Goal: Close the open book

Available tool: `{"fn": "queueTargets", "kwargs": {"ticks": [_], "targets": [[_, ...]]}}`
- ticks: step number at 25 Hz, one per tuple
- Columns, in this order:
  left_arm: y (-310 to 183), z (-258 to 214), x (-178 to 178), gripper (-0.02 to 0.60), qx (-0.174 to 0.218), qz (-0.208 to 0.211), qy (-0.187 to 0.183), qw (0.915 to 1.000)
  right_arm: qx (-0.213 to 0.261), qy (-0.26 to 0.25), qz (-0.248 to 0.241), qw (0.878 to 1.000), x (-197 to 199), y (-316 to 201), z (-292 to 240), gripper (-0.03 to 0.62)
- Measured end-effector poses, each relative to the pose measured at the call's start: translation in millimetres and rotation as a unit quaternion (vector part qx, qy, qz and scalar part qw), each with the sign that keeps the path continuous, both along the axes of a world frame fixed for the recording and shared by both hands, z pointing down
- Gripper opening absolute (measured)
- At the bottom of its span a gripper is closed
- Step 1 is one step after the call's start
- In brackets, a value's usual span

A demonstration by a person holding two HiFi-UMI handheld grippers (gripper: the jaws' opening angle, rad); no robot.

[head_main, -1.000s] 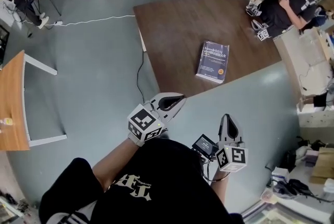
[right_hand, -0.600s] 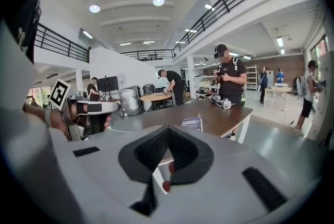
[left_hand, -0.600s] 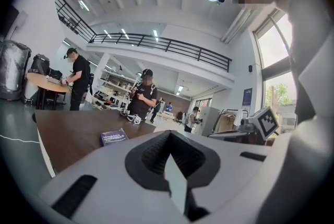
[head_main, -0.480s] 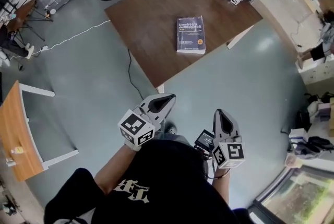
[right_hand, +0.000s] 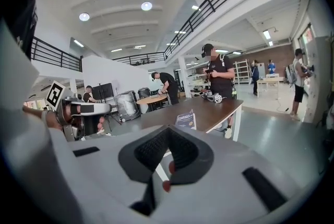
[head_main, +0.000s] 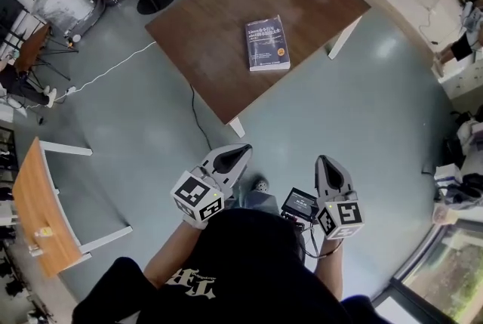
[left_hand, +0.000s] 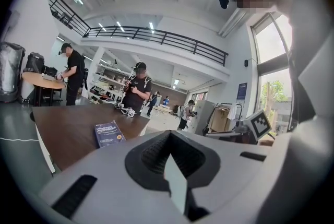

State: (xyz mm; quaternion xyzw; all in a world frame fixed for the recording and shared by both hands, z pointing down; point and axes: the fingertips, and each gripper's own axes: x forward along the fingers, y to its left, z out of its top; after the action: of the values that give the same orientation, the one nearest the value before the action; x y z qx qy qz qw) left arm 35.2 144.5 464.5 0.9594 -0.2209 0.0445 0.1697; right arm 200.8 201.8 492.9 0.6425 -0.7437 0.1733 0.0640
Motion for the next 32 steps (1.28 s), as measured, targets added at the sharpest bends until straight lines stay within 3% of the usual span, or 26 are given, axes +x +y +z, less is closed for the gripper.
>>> {"fn": "queueTargets", "kwargs": {"ticks": [6,12,32], "targets": [[4,-5,-10,0.003,-0.002,0.001,0.003,1.0000,-0.008,0.004,-0.007,1.000,3,-3,0,-0.012],[-6,0,-32,0.003,-0.008,-0.004,0.005,1.0000,-0.004,0.018,-0.017,1.000,-19,-16,-8,-0.012],[-68,-5,-159,0.003,-0.011,-0.001,0.031,0.9995,0.013,0.059,-0.053,0.997,-190,-81,-32,-0.012]]}}
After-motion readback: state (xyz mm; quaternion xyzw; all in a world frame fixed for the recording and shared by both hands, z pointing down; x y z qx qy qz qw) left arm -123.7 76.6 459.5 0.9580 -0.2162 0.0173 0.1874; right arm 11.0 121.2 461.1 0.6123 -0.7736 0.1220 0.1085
